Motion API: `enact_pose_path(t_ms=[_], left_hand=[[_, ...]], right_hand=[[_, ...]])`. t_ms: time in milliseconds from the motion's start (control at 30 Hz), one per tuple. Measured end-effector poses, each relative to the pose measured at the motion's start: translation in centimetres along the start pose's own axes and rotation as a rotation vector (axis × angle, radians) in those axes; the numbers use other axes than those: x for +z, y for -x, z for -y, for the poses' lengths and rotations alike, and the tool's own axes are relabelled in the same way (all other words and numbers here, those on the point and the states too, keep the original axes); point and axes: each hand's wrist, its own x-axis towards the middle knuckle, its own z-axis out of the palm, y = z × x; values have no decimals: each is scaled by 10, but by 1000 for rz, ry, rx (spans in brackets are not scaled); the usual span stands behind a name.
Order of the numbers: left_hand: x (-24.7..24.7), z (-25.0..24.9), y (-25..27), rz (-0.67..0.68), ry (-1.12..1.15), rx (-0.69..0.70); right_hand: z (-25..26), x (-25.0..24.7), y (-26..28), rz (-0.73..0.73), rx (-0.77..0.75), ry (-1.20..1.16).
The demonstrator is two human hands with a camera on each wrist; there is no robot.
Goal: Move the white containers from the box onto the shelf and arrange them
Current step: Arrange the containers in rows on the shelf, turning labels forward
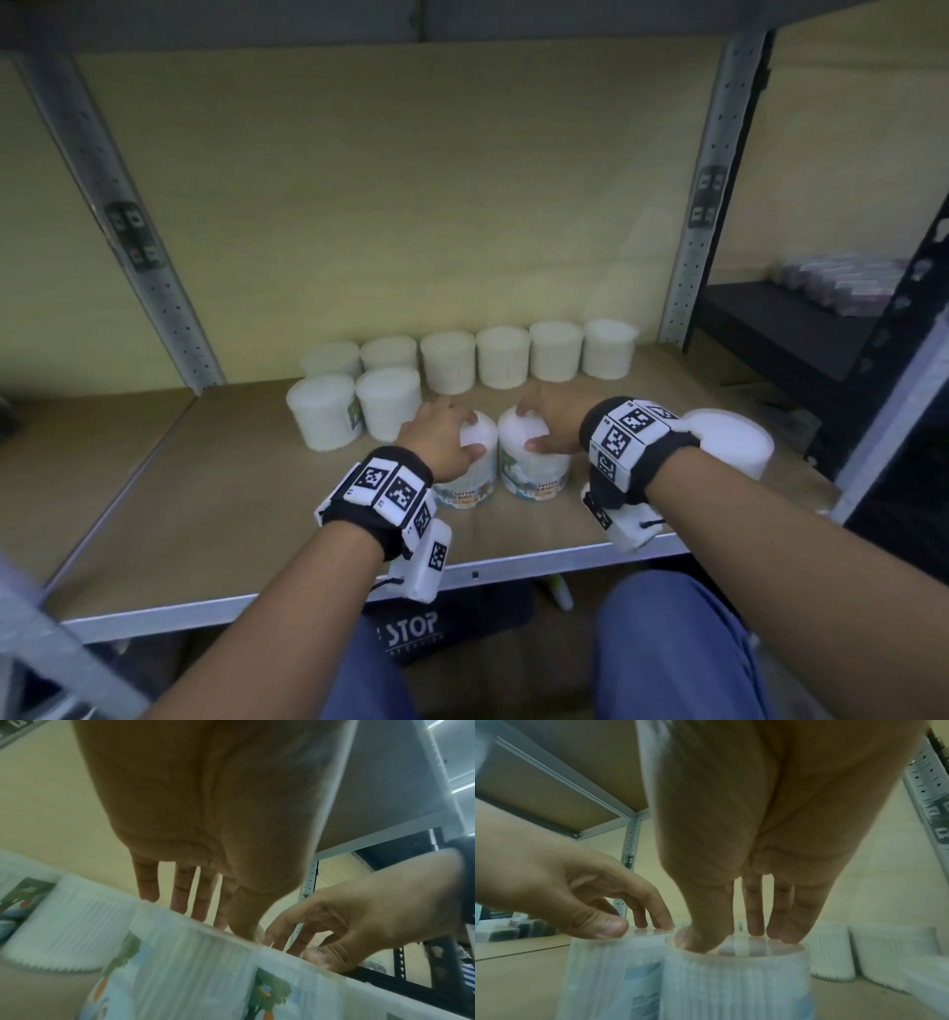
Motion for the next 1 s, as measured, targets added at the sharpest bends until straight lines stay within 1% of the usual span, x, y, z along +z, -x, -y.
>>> enact_pose_path(t_ms=[100, 200, 400, 733, 1000], left_hand=[[2, -5, 12, 2, -8, 11], [5, -9, 23, -4, 0, 32], [13, -19, 36, -42, 21, 69], [21, -23, 37, -73, 57, 49], [22, -23, 36, -97, 73, 44]], right_hand=[[-1, 5, 12, 10, -4, -2], [-2, 9, 23, 40, -1, -51], [-9, 15, 41, 31, -5, -72], [-11, 17, 51, 5, 19, -159], [-10, 16, 54, 3, 21, -168]])
